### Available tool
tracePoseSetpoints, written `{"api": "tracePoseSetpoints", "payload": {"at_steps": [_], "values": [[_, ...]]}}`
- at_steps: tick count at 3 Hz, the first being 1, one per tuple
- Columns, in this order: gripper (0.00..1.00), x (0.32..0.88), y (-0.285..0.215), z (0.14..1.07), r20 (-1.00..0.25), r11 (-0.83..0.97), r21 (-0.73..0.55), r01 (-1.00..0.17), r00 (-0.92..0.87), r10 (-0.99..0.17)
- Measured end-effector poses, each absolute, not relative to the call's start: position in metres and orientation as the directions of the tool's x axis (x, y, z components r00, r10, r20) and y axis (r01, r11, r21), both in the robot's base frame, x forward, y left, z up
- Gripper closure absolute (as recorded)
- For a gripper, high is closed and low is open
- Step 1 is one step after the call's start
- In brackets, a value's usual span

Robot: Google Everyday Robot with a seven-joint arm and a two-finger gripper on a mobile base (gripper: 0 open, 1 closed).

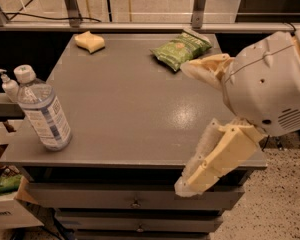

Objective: Move blue plastic bottle near green jalapeno chip bag

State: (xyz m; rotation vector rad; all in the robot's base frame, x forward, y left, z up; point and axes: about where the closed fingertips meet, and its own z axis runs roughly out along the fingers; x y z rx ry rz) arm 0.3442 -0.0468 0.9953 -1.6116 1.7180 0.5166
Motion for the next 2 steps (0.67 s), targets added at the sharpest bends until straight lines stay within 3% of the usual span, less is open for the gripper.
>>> {"api": "tracePoseSetpoints", "payload": {"at_steps": [2], "values": [[0.0,0.356,-0.005,0.959,-0.79,0.107,-0.186,-0.977,0.084,-0.608]]}}
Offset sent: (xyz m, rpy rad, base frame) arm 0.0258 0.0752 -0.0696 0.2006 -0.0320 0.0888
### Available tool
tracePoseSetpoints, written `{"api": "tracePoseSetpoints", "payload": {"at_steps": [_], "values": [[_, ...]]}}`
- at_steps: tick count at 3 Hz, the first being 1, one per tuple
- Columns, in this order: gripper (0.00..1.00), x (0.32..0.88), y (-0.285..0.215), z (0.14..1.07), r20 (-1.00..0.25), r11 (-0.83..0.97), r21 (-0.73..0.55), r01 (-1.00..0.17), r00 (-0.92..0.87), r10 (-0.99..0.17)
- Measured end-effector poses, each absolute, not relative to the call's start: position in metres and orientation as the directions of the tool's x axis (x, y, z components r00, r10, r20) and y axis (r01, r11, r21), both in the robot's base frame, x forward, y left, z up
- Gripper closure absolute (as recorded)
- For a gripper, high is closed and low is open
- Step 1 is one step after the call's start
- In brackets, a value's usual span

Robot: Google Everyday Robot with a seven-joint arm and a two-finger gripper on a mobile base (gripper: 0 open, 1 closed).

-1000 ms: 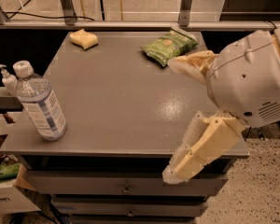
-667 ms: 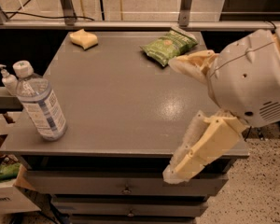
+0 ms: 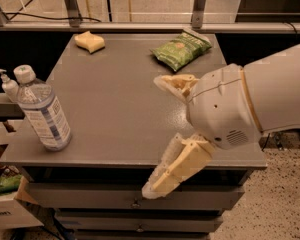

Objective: Move blue plastic bottle near green jalapeno chip bag

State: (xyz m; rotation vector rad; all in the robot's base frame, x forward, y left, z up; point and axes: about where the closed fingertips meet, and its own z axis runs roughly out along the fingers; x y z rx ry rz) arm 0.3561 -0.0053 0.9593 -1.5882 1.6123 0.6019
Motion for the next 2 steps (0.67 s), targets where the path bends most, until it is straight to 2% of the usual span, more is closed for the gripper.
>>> {"api": "tracePoseSetpoints", "payload": {"at_steps": [2], "values": [[0.0,0.383,0.069,0.922,-0.863,0.093,-0.184,-0.978,0.116,-0.492]]}}
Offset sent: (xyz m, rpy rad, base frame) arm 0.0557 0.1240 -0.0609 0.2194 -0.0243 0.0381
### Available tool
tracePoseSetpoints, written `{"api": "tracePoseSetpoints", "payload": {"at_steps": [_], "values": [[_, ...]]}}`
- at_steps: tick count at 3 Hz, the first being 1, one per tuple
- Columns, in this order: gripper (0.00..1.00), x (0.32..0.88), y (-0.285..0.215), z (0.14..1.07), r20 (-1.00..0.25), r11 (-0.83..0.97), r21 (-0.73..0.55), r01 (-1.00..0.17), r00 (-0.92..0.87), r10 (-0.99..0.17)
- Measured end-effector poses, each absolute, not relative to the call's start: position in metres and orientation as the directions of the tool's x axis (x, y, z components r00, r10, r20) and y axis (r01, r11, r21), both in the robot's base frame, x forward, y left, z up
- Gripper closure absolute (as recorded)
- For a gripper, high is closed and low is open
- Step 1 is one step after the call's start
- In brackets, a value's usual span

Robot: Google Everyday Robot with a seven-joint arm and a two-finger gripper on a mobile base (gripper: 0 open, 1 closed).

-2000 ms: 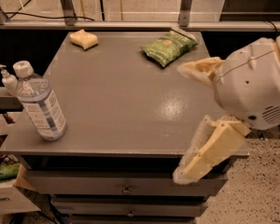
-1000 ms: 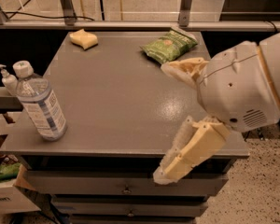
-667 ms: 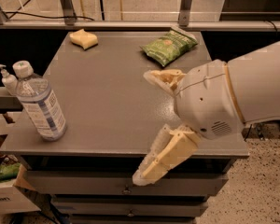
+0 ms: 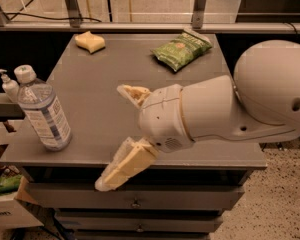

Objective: Move blue plastic bottle near green jalapeno chip bag

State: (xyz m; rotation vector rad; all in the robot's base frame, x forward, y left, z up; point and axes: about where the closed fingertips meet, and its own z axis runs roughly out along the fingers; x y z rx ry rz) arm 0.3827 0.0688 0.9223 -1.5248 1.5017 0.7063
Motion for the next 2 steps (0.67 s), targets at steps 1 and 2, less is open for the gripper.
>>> {"api": "tracePoseSetpoints", "payload": {"at_steps": [1,2], "values": [[0.0,0.399,0.107,0.911,-0.885,0.103,-0.188,-0.977,0.123,-0.448],[0.0,0.41,0.142,0.904,-0.902,0.119,-0.195,-0.974,0.13,-0.412]]}}
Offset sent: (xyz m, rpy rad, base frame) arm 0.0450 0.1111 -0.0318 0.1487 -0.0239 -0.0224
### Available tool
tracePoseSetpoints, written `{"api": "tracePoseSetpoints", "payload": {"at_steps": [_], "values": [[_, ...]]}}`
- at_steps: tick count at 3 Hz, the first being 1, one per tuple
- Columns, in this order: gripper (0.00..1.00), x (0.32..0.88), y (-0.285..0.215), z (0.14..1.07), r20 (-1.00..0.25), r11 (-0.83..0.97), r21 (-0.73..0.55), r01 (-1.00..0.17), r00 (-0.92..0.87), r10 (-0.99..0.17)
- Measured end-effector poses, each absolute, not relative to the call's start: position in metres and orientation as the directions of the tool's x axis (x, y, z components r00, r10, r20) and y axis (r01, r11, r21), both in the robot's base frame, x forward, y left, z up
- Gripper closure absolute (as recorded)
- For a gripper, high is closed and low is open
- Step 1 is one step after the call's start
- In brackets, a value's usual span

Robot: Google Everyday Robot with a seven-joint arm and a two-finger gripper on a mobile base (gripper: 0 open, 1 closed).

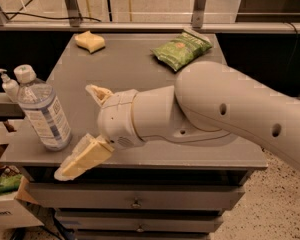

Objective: Move blue plastic bottle near green jalapeno chip bag

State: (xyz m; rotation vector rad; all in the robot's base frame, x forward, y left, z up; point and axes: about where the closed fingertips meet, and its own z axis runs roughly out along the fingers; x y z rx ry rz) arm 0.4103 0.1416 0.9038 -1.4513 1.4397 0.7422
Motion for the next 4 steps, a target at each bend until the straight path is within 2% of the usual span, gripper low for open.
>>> {"api": "tracePoseSetpoints", "payload": {"at_steps": [1,3,4], "values": [[0.0,0.416,0.16,0.9,-0.91,0.127,-0.198,-0.972,0.134,-0.392],[0.0,0.423,0.23,0.88,-0.949,0.124,-0.137,-0.983,0.094,-0.301],[0.18,0.43,0.261,0.879,-0.963,0.121,-0.114,-0.986,0.079,-0.259]]}}
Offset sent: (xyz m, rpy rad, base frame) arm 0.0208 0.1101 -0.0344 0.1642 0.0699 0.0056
